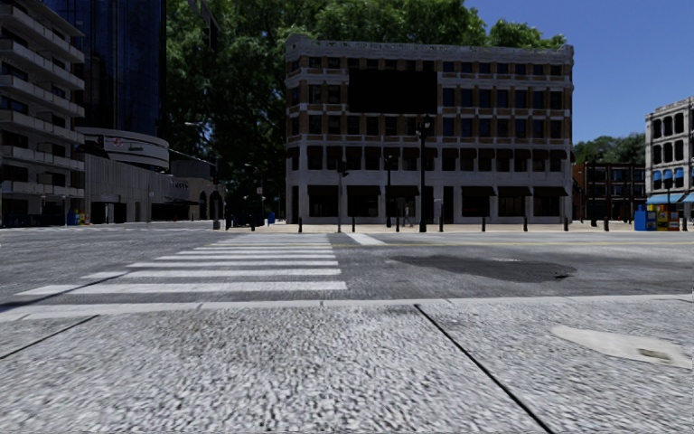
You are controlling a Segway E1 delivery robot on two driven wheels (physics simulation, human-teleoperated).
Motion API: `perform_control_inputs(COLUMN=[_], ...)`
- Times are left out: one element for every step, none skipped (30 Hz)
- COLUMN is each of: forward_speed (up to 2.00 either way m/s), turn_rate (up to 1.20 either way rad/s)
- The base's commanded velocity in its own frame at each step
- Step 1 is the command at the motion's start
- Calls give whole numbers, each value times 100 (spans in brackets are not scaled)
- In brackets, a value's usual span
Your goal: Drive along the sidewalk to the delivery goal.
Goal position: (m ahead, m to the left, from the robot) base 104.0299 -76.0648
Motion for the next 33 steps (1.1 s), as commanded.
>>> perform_control_inputs(forward_speed=[200,200,200,200,200,200,200,200,200,200,200,200,200,200,200,200,200,200,200,200,200,200,200,200,200,200,200,200,200,200,200,200,200], turn_rate=[26,26,26,26,26,26,26,26,26,26,26,26,26,26,25,25,23,23,18,37,41,30,30,27,18,5,0,0,0,0,0,0,0])
